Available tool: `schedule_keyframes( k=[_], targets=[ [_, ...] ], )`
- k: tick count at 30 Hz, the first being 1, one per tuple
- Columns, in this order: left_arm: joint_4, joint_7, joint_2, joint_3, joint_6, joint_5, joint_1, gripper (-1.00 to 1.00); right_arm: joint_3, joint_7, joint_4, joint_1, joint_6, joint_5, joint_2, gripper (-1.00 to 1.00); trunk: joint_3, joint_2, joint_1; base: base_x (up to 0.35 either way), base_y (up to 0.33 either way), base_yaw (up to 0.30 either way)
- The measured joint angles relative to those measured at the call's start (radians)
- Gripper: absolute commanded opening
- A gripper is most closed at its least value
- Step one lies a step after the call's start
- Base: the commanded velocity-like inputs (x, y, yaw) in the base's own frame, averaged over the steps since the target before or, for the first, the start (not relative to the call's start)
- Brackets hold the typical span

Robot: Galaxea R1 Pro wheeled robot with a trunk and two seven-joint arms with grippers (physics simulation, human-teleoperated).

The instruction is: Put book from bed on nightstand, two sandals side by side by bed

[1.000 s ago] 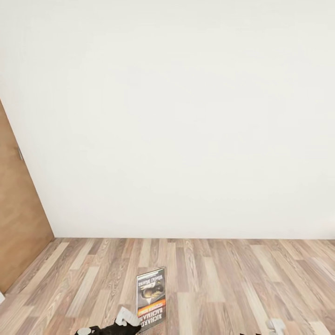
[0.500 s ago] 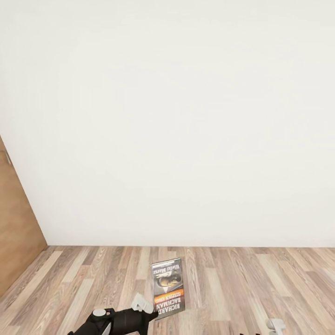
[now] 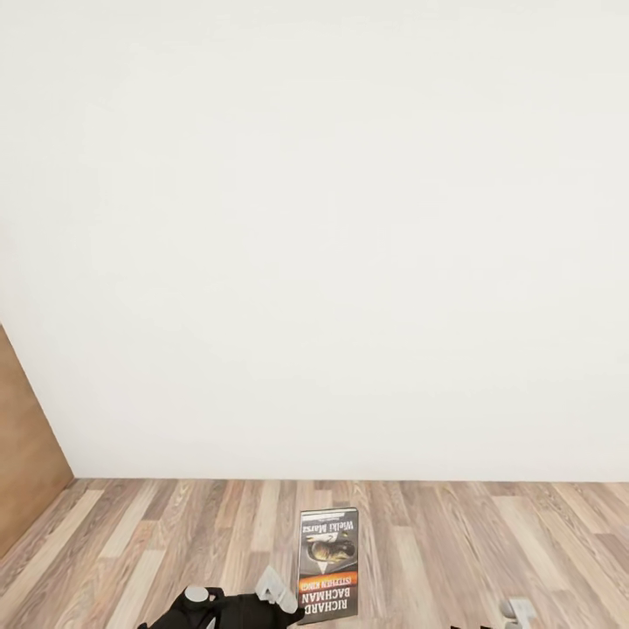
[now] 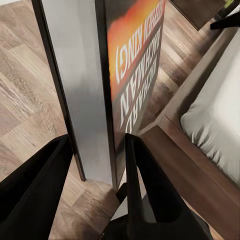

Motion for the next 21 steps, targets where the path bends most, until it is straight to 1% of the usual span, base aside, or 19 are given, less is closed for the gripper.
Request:
schedule_keyframes(
  k=[9,12,18,21],
  targets=[
    [0.000,0.004,0.000,0.000,-0.001,0.000,0.001,-1.00,0.000,-0.001,0.000,0.000,0.000,0.000,0.000,1.00,0.000,0.000,0.000,0.318,-0.016,-0.012],
    [0.001,0.004,0.000,0.000,-0.001,0.001,0.001,-1.00,0.000,0.000,0.000,0.000,0.000,0.000,0.000,1.00,-0.001,0.000,0.000,0.124,-0.006,-0.181],
    [0.001,0.004,0.001,0.003,-0.002,0.004,0.001,-1.00,0.000,0.000,0.000,0.000,0.000,0.000,0.000,1.00,-0.004,0.000,0.001,0.029,-0.001,-0.240],
    [0.001,0.004,0.001,0.004,-0.002,0.004,0.001,-1.00,0.000,0.000,0.000,0.000,0.000,0.000,0.000,1.00,-0.005,0.000,0.000,0.228,0.000,-0.079]
  ],
)
